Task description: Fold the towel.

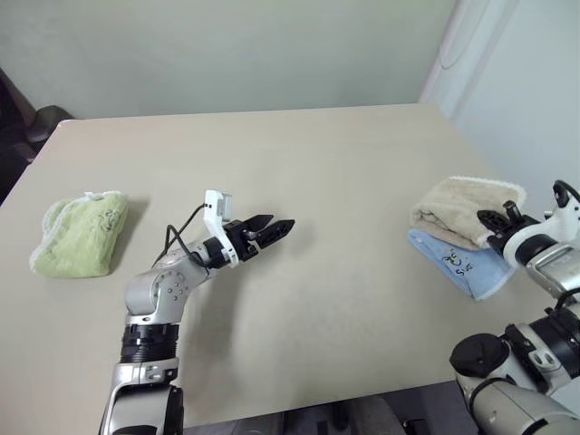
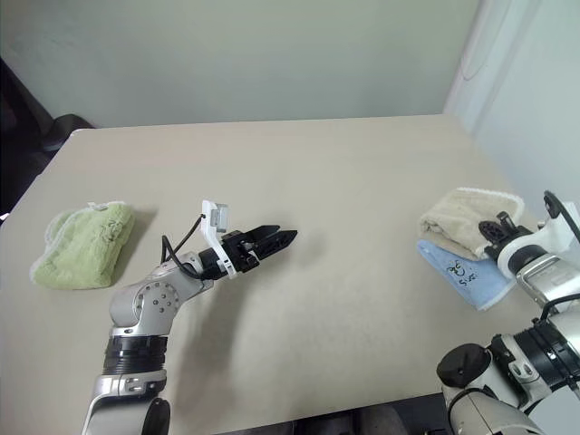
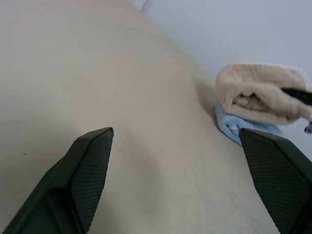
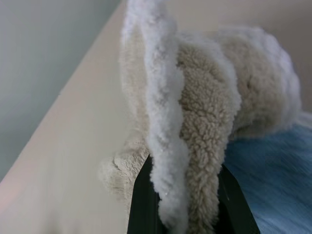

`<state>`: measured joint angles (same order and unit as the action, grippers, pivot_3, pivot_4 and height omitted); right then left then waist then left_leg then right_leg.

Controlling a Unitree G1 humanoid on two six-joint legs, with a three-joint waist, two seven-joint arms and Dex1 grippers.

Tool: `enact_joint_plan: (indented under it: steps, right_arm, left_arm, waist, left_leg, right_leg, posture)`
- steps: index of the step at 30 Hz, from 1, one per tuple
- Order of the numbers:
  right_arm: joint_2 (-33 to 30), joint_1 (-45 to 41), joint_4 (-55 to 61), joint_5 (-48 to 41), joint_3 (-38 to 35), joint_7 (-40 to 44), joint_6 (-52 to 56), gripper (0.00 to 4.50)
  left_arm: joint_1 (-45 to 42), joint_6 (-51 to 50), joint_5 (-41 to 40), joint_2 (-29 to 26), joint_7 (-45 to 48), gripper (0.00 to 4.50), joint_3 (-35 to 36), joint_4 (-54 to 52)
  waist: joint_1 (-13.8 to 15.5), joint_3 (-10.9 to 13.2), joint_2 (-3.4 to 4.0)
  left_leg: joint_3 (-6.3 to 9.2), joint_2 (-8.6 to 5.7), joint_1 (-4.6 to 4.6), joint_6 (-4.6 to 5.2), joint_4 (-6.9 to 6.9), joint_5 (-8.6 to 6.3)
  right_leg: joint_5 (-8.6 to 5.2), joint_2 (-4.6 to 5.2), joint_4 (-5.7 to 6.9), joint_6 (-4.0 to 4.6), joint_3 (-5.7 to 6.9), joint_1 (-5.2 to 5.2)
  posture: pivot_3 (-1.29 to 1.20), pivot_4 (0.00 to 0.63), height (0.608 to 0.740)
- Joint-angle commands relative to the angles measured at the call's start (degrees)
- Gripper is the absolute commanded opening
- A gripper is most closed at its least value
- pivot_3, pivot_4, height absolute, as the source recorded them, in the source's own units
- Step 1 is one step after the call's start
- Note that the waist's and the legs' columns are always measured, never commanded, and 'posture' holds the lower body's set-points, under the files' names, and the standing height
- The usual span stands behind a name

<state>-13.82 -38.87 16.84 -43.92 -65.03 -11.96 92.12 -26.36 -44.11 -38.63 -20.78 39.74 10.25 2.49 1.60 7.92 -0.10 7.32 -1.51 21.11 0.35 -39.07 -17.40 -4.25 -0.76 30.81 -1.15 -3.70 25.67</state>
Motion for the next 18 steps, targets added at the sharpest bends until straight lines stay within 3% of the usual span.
enact_joint_plan:
  steps: [1, 5, 8, 18]
  right_arm:
    - [0.12, 0.66, 3.45, -1.69, -1.33, -1.13, 0.38, 0.01]
    - [1.53, 1.15, 4.01, -1.25, -1.56, -2.52, 0.38, 0.01]
    - [2.92, 1.06, 4.41, -1.09, -2.26, -3.27, 0.38, 0.79]
    - [1.32, 0.54, 5.77, -1.23, -3.3, -2.83, 0.38, 4.26]
  left_arm:
    - [-0.04, 1.14, -0.59, -0.3, 0.41, 4.5, 0.8, -1.18]
    - [0.11, 1.22, -0.47, -0.17, 0.4, 4.5, 0.58, -1.19]
    - [0.13, 1.3, -0.39, 0.14, 0.35, 4.5, 0.22, -1.42]
    - [0.43, 1.7, -0.22, 0.3, 1.07, 4.5, -0.07, -1.05]
  waist:
    - [-0.03, 0.0, 0.01]
    - [-0.1, 0.0, 0.0]
    - [-0.1, 0.0, 0.01]
    - [-0.05, 0.0, 0.01]
  left_leg:
    - [-0.01, 0.0, 0.0, 0.0, 0.0, 0.0]
    - [-0.01, 0.01, -0.02, 0.0, 0.0, 0.0]
    - [-0.01, 0.03, -0.02, -0.01, 0.01, -0.01]
    - [-0.01, 0.01, 0.0, 0.0, 0.01, -0.07]
  right_leg:
    - [0.0, 0.0, 0.0, 0.0, -0.02, 0.01]
    - [0.0, -0.02, 0.0, 0.0, -0.03, 0.01]
    - [0.0, -0.04, 0.0, 0.0, -0.03, 0.02]
    - [-0.02, -0.02, 0.0, -0.03, -0.04, 0.02]
  posture:
    - [0.0, 0.15, 0.74]
    - [0.0, 0.15, 0.74]
    - [0.0, 0.15, 0.74]
    - [0.0, 0.15, 0.74]
